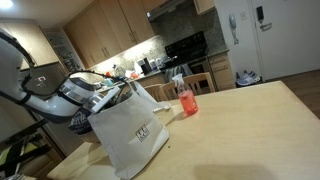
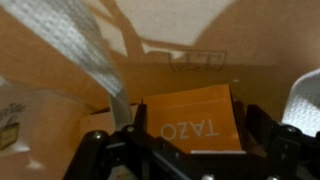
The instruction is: Move the bag slightly forward, take out the TAZO box, and put it on the table
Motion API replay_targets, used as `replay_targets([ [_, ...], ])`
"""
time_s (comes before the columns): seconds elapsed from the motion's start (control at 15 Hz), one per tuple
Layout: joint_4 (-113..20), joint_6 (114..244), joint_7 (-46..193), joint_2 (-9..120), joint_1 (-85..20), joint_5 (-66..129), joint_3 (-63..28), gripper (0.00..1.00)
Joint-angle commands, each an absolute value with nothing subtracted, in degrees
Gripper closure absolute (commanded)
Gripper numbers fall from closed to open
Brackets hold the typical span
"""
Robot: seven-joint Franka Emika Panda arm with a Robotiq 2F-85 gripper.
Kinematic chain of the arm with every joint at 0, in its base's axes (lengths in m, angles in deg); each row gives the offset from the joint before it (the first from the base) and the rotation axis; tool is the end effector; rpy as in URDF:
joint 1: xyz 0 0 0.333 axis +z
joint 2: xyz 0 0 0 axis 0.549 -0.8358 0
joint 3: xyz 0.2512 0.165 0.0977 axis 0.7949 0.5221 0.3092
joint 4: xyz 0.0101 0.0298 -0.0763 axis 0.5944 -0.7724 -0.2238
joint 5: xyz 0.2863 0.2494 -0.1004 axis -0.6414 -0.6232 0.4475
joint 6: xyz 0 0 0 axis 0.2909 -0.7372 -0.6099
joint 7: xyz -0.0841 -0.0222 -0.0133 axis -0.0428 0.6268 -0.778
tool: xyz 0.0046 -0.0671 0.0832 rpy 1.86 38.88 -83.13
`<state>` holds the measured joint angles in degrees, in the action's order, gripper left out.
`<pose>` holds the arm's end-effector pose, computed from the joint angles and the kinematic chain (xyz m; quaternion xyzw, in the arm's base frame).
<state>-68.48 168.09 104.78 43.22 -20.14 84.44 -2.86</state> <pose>0.5468 0.2044 0.1952 0.6704 0.6640 -0.1428 0.2988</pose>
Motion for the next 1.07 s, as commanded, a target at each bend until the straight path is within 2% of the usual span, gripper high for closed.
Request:
replay_targets([
  [0.0,-66.0,166.2,106.7,41.3,-20.2,84.9,-2.9,0.00],
  [0.47,-64.5,164.8,107.7,40.2,-20.0,85.1,-2.9,0.00],
  [0.53,-64.4,164.5,107.5,40.1,-19.9,85.2,-3.0,0.08],
  [0.6,-64.4,164.8,107.6,40.1,-19.9,85.4,-3.0,0.26],
  [1.0,-64.5,163.4,106.8,40.6,-19.5,86.3,-3.0,0.73],
])
